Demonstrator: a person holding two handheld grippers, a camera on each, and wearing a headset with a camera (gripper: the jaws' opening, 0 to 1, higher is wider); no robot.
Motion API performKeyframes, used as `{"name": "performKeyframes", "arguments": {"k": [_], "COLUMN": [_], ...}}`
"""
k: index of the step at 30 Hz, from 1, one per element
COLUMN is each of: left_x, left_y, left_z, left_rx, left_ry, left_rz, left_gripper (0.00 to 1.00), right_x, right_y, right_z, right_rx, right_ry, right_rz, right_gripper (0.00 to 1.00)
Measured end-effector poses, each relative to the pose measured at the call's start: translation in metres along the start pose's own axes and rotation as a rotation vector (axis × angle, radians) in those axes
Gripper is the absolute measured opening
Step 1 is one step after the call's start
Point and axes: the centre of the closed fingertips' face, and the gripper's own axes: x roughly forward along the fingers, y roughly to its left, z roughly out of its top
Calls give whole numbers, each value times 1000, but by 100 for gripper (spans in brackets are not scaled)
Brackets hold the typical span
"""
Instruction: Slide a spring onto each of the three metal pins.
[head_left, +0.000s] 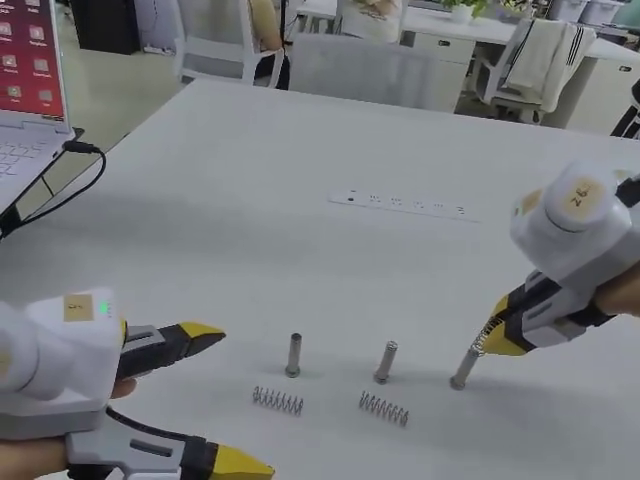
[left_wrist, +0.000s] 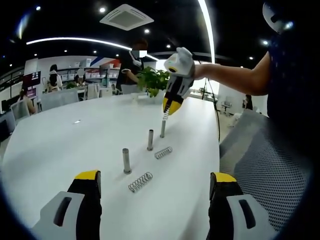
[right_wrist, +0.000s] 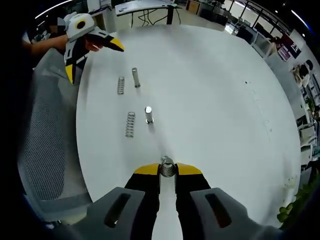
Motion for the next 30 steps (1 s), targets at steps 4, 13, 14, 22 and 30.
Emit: {"name": "performKeyframes", "arguments": {"k": [4,13,14,22,30], "left_x": [0,-1,-1,0,-1], "left_y": [0,-1,-1,-1,-2], "left_z": [0,-2,-2,-2,-1], "left_rx": [-1,-6,-7,-6,-6], "left_ry": [2,6,6,8,6], "left_rz": [0,-4,-4,-3,-1], "left_gripper": [86,85,85,85,84], "right_x": [3,13,14,27,38], "right_y": [-2,0,0,1,1], "right_z": [0,-2,-3,-6,-12], "right_rx": [7,20,22,38,59], "right_ry": [0,9,10,17,22], "right_rz": [3,21,24,35,50], "right_gripper": [8,8,8,8,8]}}
